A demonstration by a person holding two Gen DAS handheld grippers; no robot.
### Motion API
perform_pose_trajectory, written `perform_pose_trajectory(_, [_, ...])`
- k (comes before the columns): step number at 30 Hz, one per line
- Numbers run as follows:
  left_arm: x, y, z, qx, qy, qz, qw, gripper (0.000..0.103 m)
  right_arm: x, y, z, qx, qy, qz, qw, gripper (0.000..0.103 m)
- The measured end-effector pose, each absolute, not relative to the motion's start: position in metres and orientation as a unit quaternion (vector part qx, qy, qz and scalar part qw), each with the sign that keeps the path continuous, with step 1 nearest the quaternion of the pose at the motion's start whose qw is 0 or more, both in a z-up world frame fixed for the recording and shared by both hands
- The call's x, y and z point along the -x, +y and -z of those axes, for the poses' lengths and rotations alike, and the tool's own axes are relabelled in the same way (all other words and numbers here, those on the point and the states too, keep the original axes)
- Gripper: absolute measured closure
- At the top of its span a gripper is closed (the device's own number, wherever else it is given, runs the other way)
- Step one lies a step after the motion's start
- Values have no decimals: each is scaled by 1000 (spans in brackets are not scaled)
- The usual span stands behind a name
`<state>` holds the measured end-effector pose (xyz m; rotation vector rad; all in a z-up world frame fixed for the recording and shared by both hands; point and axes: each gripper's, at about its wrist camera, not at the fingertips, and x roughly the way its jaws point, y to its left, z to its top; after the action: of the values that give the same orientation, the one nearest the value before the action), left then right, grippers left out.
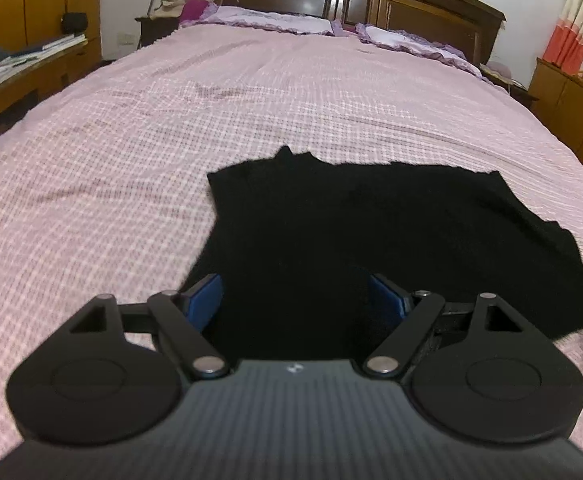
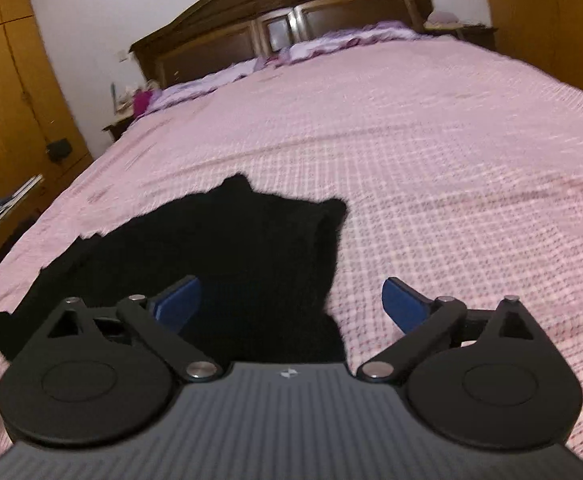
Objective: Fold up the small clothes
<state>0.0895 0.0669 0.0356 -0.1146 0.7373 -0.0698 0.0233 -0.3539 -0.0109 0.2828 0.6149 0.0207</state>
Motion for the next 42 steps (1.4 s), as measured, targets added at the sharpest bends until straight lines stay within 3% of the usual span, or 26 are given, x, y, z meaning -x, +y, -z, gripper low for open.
perform_pose_trajectory(9, [-68,58,-30,61,392,40,917,22,-29,-368,48,-224,329,-30,917,2])
perform_pose_trajectory(20, [-64,43,-24,32,406,26,913,22,-15,-381,83,-270,269,-61,922,0])
perform_pose_trajectory(42, [-60,39,-16,21,425,17,905,22,-65,-375,84,-393,261,-137,871,0])
